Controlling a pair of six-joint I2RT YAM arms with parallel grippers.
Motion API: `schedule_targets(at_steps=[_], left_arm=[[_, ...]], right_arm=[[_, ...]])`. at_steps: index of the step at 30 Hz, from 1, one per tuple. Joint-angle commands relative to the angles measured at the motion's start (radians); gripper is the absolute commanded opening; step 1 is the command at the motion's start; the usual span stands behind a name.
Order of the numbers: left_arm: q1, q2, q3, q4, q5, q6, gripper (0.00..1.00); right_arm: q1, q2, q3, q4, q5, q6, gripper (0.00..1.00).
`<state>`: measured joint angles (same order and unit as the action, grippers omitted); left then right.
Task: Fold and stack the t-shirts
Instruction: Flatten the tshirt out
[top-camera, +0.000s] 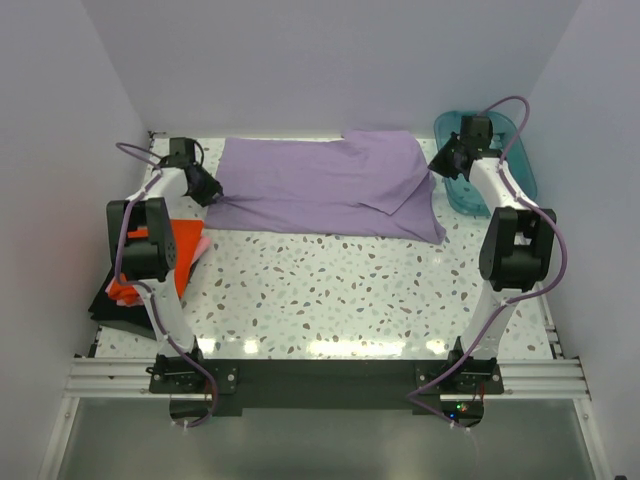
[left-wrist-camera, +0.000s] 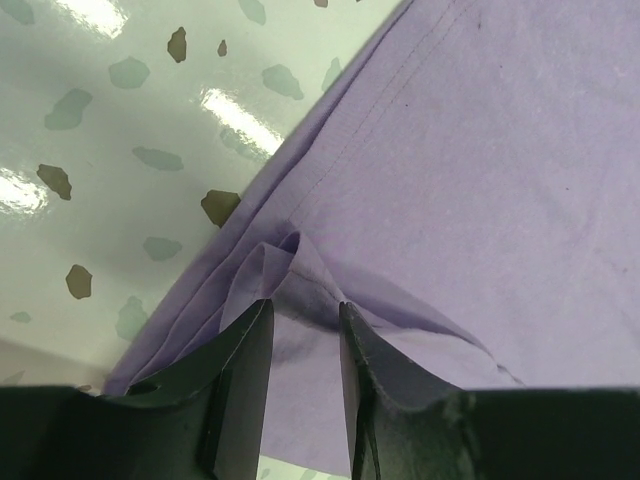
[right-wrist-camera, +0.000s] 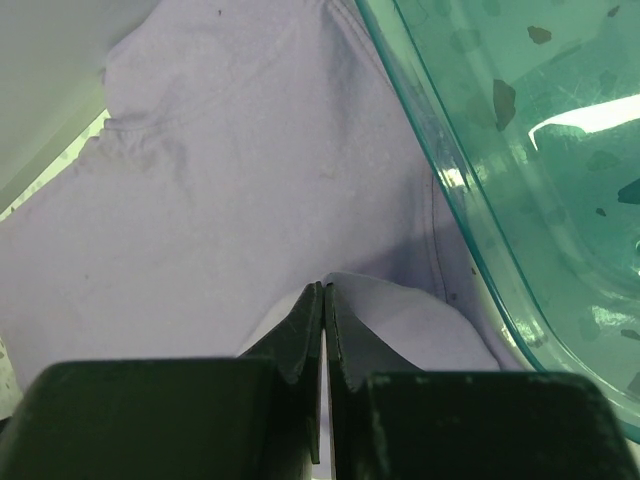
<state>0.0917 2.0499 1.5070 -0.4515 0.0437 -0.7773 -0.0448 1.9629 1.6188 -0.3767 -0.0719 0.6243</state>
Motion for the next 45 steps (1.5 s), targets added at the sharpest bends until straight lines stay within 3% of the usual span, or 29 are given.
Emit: schedule_targets(at_steps=[1, 7, 15, 27, 45], left_arm=[[0.013, 0.021, 0.005, 0.051, 0.016, -0.02, 0.37], [0.011, 0.036, 0.004, 0.054, 0.016, -0.027, 0.26], [0.011, 0.01, -0.002, 0.042, 0.005, -0.023, 0.0], [0.013, -0.171, -0.09, -0.012, -0.036, -0.028, 0.0], [0.037, -0.634, -0.499, -0.099, -0.156, -0.037, 0.0]], right_arm=[[0.002, -0.036, -0.002, 0.045, -0.014, -0.015, 0.0], [0.002, -0.039, -0.002, 0.047, -0.014, -0.015, 0.0], [0.002, -0.088, -0.016, 0.047, -0.016, -0.014, 0.0], [0.002, -0.347, -0.21, 0.052, -0.017, 0.012, 0.0], [0.002, -0.855, -0.557, -0.065, -0.003, -0.011, 0.0]])
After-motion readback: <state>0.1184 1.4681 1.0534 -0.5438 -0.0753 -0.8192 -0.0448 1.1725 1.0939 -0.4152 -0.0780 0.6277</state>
